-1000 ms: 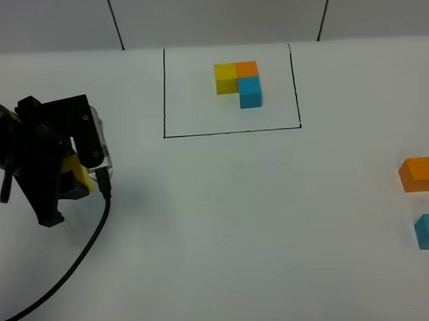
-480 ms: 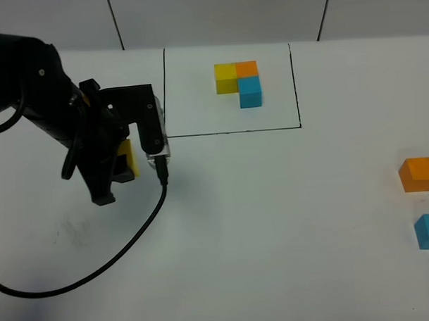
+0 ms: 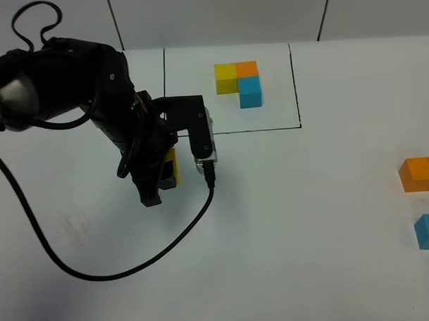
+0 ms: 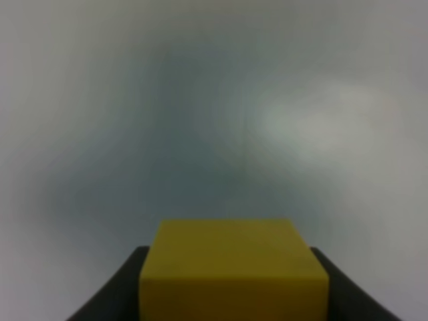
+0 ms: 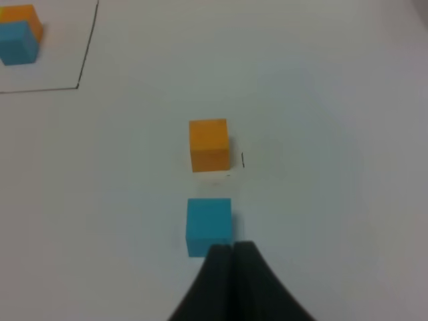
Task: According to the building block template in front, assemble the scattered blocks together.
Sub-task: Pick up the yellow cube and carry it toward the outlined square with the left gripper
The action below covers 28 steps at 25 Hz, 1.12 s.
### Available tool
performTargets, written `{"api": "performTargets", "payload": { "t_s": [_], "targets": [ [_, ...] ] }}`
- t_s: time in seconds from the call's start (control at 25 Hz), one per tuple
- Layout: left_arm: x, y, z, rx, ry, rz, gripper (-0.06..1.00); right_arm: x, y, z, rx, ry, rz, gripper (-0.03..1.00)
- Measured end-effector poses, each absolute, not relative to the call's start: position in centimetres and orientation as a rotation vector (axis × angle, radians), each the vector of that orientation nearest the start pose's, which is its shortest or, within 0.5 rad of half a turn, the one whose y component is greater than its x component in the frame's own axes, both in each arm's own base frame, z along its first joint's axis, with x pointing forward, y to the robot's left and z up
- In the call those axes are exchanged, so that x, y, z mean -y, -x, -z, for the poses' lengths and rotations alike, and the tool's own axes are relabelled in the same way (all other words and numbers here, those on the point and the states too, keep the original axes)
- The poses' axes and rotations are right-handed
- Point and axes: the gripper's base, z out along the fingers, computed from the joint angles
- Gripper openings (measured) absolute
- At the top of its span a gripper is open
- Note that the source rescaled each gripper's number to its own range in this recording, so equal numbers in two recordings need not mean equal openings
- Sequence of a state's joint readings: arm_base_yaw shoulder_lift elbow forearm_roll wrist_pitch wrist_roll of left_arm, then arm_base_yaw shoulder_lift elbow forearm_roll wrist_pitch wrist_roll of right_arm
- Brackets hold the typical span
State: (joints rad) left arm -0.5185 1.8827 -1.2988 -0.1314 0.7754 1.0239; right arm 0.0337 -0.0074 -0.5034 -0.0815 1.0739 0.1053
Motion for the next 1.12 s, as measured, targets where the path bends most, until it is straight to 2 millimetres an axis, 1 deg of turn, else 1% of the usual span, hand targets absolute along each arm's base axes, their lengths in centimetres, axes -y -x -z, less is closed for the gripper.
{"api": "performTargets", "payload": {
  "t_s": [0.12, 0.48, 0.84, 1.12],
  "targets": [
    [20.3, -33.0, -18.4, -2.105, -1.904, 0.05, 0.49, 0.7, 0.7, -27.7, -2.043, -0.078, 0.011, 0.0],
    [20.8, -33.8, -15.7, -2.084, -1.951, 0.042, 0.49, 0.7, 0.7, -27.7, -2.043, -0.078, 0.011, 0.0],
    [21.5, -35.1, -14.6, -2.032, -1.982, 0.024, 0.49, 0.7, 0.7, -27.7, -2.043, -0.078, 0.011, 0.0],
    [22.2, -35.2, -13.5, -2.035, -1.971, 0.053, 0.49, 0.7, 0.7, -27.7, -2.043, -0.078, 0.011, 0.0]
  ]
}}
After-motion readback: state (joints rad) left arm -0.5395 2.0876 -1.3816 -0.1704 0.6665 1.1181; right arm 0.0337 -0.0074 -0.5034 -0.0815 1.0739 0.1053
